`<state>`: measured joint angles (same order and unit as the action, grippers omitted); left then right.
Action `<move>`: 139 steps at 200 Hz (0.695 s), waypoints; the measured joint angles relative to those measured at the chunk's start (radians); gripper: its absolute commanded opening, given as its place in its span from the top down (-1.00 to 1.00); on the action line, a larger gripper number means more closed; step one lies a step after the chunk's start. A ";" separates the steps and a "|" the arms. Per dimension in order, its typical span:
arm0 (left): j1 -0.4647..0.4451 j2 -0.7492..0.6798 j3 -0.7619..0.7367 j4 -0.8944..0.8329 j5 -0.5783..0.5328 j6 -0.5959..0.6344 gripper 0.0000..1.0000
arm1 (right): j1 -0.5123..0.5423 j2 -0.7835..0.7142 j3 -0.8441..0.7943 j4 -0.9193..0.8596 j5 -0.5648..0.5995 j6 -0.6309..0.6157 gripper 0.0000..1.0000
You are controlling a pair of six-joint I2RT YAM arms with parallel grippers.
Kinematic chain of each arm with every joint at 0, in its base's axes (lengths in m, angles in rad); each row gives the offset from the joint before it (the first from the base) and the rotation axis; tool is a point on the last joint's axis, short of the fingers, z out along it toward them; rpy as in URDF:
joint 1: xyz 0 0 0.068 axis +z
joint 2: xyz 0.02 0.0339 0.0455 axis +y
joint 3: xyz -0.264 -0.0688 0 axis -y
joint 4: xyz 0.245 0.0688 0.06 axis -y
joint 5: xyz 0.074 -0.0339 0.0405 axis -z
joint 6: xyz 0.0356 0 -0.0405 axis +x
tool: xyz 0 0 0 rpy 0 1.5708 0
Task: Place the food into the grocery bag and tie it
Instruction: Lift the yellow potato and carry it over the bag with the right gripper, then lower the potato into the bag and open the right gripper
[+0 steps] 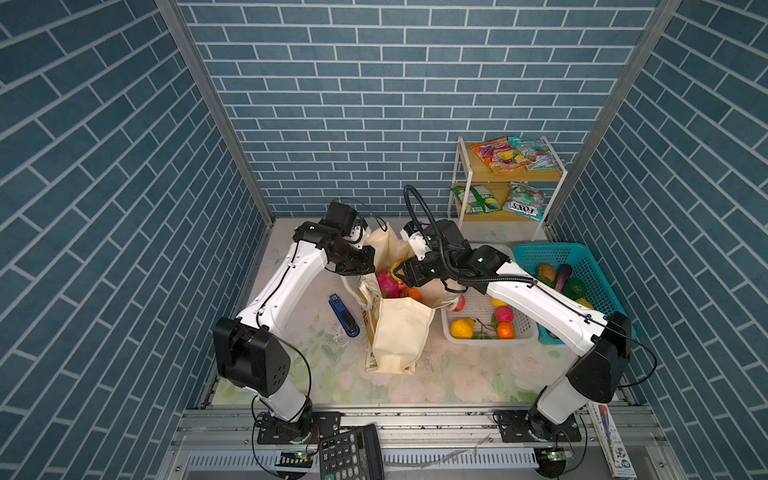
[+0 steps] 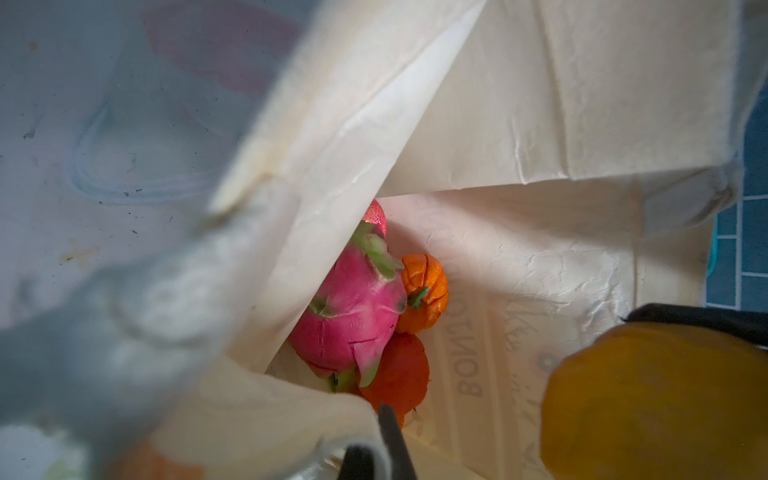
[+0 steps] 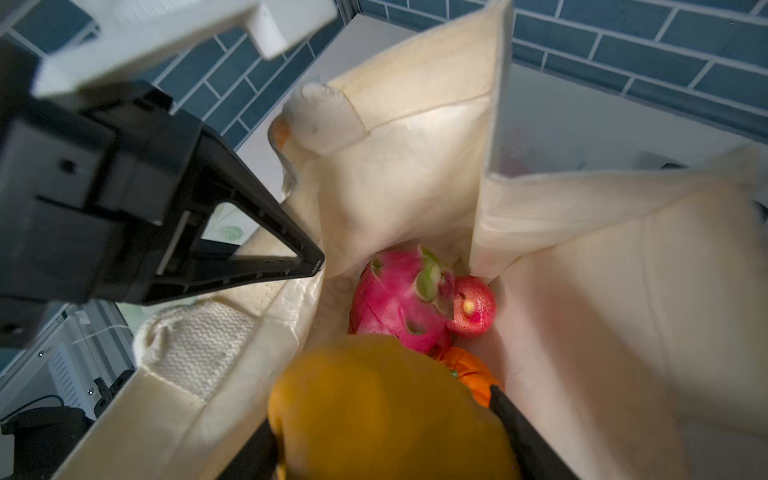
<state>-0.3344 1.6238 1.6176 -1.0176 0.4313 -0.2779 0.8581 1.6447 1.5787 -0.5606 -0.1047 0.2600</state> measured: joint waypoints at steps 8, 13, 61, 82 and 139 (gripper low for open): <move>0.000 0.000 0.001 -0.003 0.000 0.002 0.90 | 0.002 0.015 -0.001 0.001 -0.003 0.000 -0.23; 0.000 0.000 0.002 -0.003 0.000 0.002 0.90 | 0.002 0.024 -0.002 0.001 -0.005 0.000 -0.24; 0.000 0.000 0.002 -0.011 0.001 0.017 0.90 | 0.003 0.095 -0.015 0.015 -0.005 0.001 -0.26; 0.000 0.000 0.002 -0.015 0.001 0.025 0.90 | 0.003 0.122 -0.016 0.018 -0.005 0.003 -0.26; 0.000 0.000 0.002 -0.020 0.003 0.040 0.90 | 0.003 0.177 -0.060 0.039 -0.015 0.004 -0.34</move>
<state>-0.3344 1.6238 1.6192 -1.0378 0.4347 -0.2375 0.8612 1.8217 1.5185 -0.5213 -0.1196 0.2642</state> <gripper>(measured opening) 0.061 0.664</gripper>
